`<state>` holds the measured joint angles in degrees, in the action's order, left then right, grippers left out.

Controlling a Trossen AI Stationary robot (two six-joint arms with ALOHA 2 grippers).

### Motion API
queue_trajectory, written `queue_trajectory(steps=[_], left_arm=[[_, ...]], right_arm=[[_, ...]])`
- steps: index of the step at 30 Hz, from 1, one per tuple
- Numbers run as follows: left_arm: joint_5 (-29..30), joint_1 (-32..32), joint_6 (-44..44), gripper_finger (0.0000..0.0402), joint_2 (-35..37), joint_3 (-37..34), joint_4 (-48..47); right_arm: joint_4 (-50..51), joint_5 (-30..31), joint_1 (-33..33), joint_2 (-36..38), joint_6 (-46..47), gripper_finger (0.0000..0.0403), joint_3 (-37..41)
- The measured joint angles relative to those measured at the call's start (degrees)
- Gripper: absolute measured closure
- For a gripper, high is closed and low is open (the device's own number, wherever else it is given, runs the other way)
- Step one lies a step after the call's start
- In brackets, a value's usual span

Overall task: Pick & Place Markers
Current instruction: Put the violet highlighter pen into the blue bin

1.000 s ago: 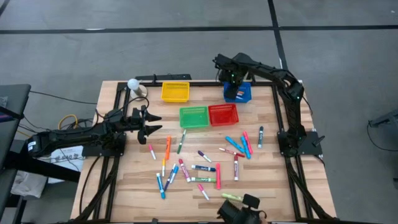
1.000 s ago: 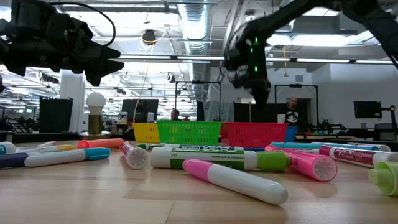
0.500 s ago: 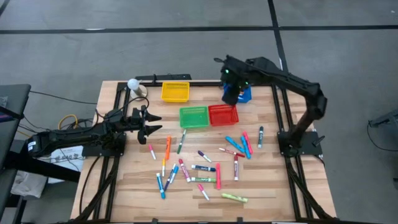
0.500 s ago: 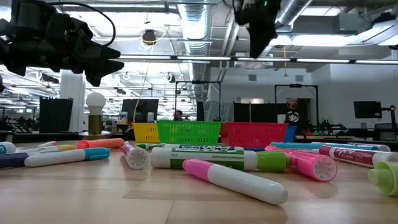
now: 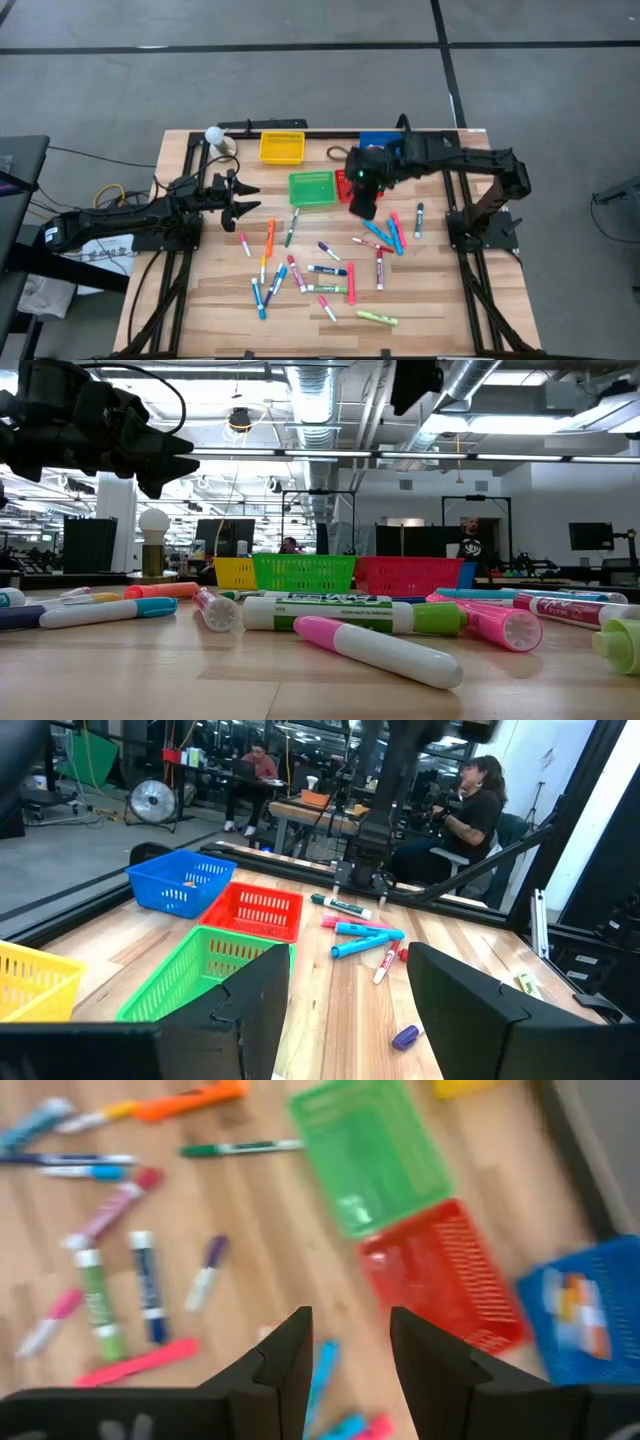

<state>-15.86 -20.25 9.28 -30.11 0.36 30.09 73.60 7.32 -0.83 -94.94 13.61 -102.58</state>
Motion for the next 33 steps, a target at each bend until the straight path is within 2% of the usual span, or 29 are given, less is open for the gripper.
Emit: queue_trajectory(steps=[10, 14, 19, 25, 33], left_arm=[[-0.02, 0.02, 0.00, 0.0198, -0.01, -0.02, 0.00], [0.00, 0.02, 0.00, 0.0198, 0.00, -0.02, 0.00], [0.00, 0.02, 0.00, 0.0198, 0.00, -0.01, 0.00], [-0.02, 0.02, 0.00, 0.0198, -0.02, -0.01, 0.28], [-0.02, 0.02, 0.00, 0.0198, -0.04, 0.00, 0.84]], right_arm=[[-10.90, -0.06, 9.61, 0.00, 3.41, 0.0277, 0.10], [-13.94, -0.06, 11.65, 0.00, 3.60, 0.0277, 0.09], [-13.02, -0.32, 12.05, -1.52, 8.60, 0.0277, 0.17], [-12.61, -3.52, 11.99, -8.21, 9.53, 0.0277, 0.10], [-10.95, -3.79, 11.22, -19.08, 6.20, 0.0277, 0.12]])
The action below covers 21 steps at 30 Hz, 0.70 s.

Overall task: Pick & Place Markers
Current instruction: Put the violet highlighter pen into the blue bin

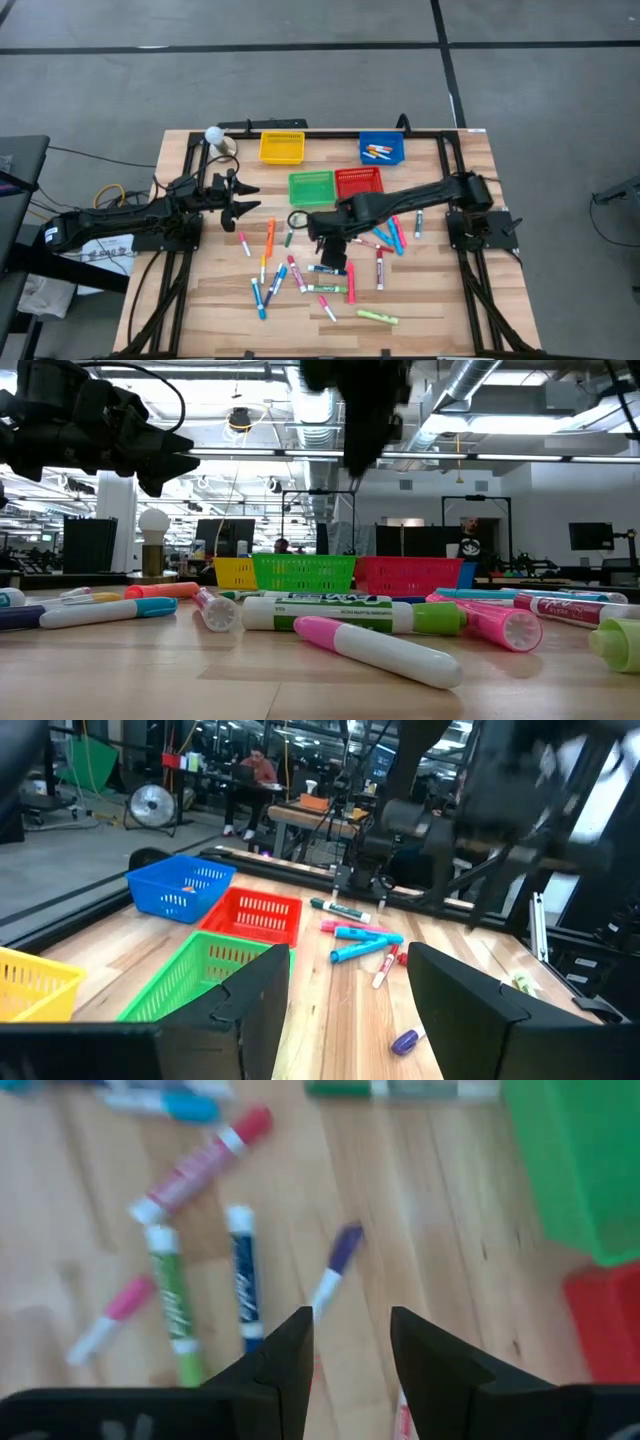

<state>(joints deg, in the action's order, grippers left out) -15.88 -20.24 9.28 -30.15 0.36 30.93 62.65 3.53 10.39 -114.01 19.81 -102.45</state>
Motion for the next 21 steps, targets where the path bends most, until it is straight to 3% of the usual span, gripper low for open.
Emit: queue_trajectory(steps=[12, 21], left_arm=[[0.00, 0.01, 0.00, 0.0198, 0.04, 0.00, 0.18], [0.00, 0.01, 0.00, 0.0198, 0.04, 0.00, 0.25]], right_arm=[[-2.26, -7.49, -2.98, -10.07, -0.14, 0.0277, 0.02], [-5.29, -8.13, -3.63, -11.02, 0.24, 0.0277, 0.02]])
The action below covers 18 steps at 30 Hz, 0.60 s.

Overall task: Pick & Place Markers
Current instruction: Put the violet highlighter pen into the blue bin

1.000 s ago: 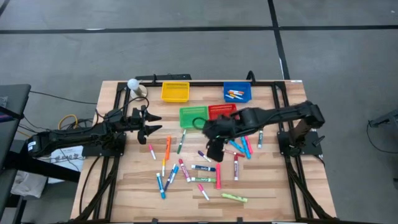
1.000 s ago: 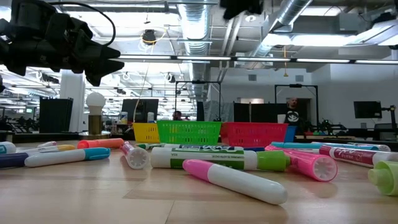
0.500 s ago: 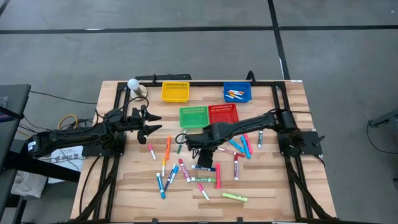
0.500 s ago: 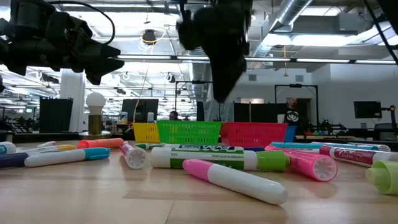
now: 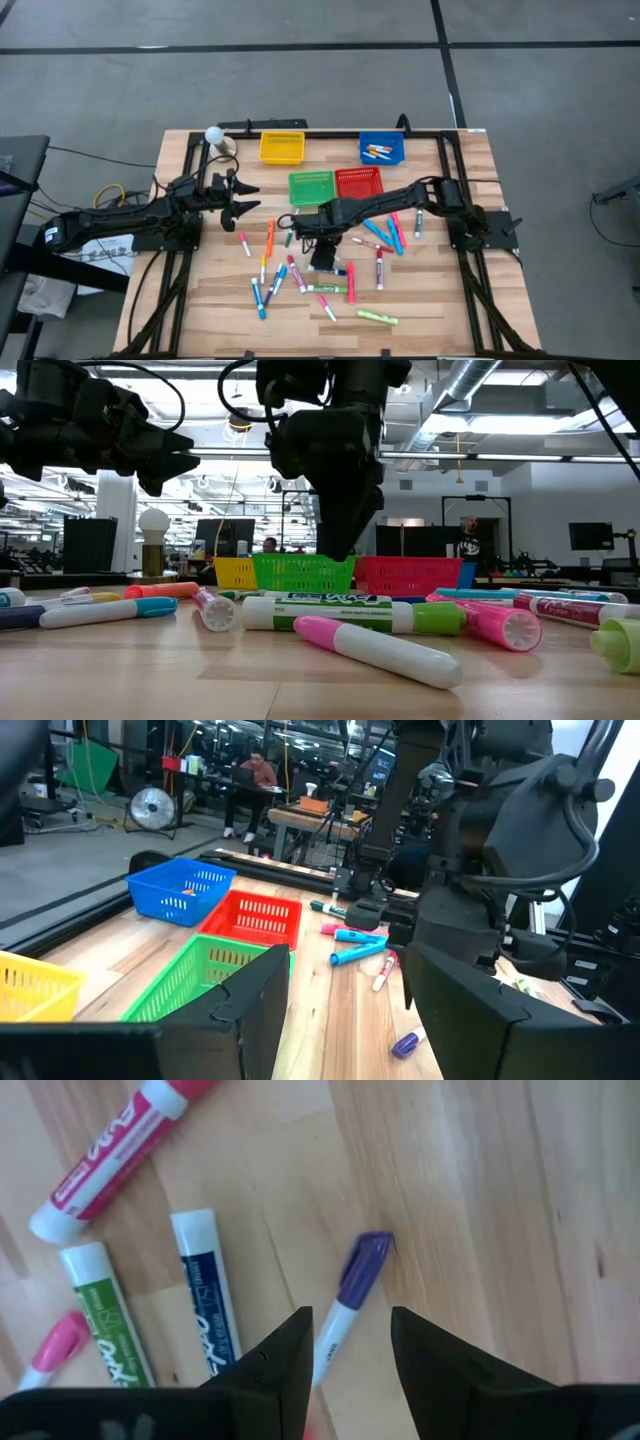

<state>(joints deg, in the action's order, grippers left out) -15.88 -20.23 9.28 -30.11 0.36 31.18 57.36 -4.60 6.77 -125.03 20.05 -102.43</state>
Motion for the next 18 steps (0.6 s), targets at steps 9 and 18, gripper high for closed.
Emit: queue_trajectory(steps=[9, 18], left_arm=[[0.00, 0.00, 0.00, 0.0198, 0.00, 0.00, 0.15], [0.00, 0.00, 0.00, 0.0198, 0.00, 0.00, 0.17]], right_arm=[[-2.17, -3.31, -0.28, 0.09, 1.49, 0.0277, 2.26], [-5.91, -3.80, -0.40, 0.09, 2.45, 0.0277, 4.37]])
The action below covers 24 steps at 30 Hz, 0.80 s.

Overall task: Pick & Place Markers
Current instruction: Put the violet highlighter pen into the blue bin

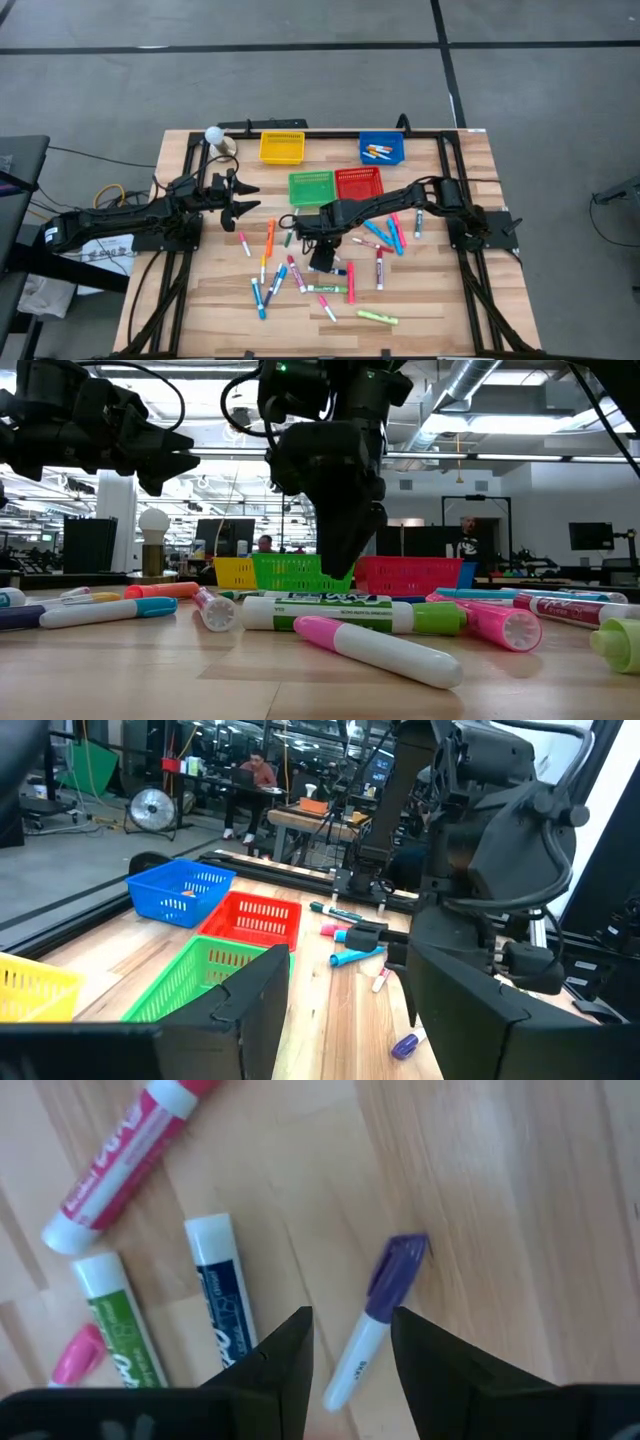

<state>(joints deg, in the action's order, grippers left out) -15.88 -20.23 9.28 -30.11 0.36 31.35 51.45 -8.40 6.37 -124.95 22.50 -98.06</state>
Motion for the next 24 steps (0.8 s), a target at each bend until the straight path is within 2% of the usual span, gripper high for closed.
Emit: queue_trajectory(steps=[10, 15, 24], left_arm=[[-0.02, 0.00, 0.00, 0.0198, 0.00, 0.00, 0.02], [-0.01, -0.01, 0.00, 0.0198, 0.00, 0.00, 0.04], [-0.02, -0.01, 0.00, 0.0198, -0.02, 0.00, 0.09]], right_arm=[[-0.79, 1.22, -0.54, 0.00, -0.07, 0.0277, 0.30], [-3.56, -0.64, -0.45, -0.09, 1.48, 0.0277, 4.27], [-7.37, 1.50, -0.35, 0.29, 3.50, 0.0280, 8.03]])
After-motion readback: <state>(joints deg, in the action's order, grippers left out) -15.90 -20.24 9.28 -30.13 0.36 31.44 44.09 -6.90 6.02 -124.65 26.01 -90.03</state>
